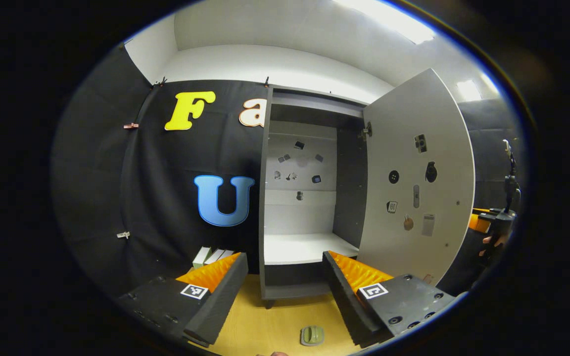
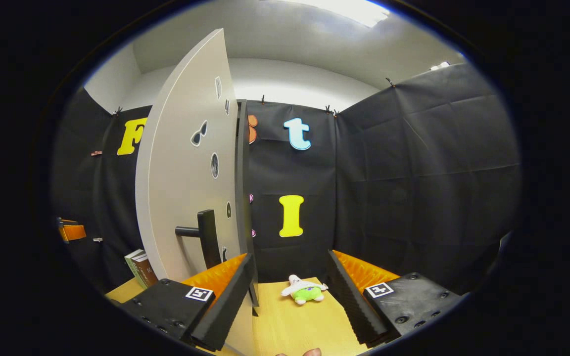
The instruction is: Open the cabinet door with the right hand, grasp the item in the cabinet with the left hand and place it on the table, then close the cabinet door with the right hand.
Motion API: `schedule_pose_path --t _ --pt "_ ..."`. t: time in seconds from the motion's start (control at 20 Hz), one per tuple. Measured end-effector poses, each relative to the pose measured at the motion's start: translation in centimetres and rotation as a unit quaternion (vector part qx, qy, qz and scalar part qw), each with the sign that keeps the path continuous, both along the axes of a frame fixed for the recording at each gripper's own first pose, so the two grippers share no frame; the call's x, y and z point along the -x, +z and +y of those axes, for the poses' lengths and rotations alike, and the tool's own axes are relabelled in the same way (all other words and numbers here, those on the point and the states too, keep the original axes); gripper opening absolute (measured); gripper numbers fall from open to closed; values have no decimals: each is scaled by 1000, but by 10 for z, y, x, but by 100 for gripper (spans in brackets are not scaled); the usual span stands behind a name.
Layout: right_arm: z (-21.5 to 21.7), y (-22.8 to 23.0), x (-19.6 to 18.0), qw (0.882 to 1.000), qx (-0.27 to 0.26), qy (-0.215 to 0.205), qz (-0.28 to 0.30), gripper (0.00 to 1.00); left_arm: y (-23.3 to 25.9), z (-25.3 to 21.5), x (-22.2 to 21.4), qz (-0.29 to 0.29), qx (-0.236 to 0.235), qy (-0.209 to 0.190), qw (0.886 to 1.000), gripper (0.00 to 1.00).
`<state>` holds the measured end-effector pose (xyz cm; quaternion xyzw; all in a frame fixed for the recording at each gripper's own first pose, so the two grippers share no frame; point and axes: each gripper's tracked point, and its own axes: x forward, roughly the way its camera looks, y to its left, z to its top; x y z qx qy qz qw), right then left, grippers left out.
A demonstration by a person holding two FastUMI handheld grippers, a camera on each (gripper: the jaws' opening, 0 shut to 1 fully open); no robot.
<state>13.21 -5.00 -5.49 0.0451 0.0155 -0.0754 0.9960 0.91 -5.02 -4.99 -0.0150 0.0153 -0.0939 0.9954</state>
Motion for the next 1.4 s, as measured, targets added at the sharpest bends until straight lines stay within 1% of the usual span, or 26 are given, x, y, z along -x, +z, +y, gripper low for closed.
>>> schedule_pose_path --t 0.05,0.1,0.15,0.25,0.45,0.5,0.55,0.65,0.7,0.8,0.85,0.95,1.05,1.1,1.15,1.25,1.4 --pt "3 0 0 1000 -1 -1 0 95 -1 3 0 0 -6 0 1000 95" --pt "7 0 1 1000 -1 0 0 95 -2 5 1 0 -10 0 1000 92" --pt "12 1 1 1000 -2 1 0 95 -3 5 1 0 -11 -1 1000 95" --pt "23 0 3 1000 -6 6 1 96 -4 8 -2 0 -8 -3 1000 93" --pt "55 -1 5 999 -20 25 3 96 -2 13 -5 -2 -15 -5 1000 93" --pt "63 -1 5 999 -22 29 4 96 -3 15 -6 -4 -19 -5 1000 95" --pt "71 -1 5 999 -22 32 5 96 -3 17 -6 -6 -25 -5 1000 92" --pt "83 -1 2 999 -21 36 7 96 -3 21 -8 -8 -34 -4 999 92" --pt "91 -1 1 999 -22 38 8 96 -3 21 -9 -5 -35 -7 999 95" --pt "108 -3 -1 999 -29 44 9 96 -2 21 -10 -5 -33 -10 999 95" --pt "116 -3 -2 998 -33 47 9 96 -1 22 -11 -7 -32 -10 999 93" --pt "136 -4 -9 997 -40 61 9 96 1 23 -13 -10 -29 -11 999 95" --pt "156 -4 -15 996 -43 76 6 97 0 24 -15 -8 -27 -13 1000 95" --pt "166 -5 -19 996 -41 84 5 97 0 25 -15 -7 -26 -13 1000 93" --pt "176 -5 -23 995 -40 92 5 97 -1 27 -17 -6 -26 -12 1000 95" --pt "201 -8 -28 993 -40 113 3 97 -1 33 -19 -7 -30 -8 999 95" --pt "242 -18 -34 987 -48 155 16 98 6 46 -16 -16 -35 11 999 95"
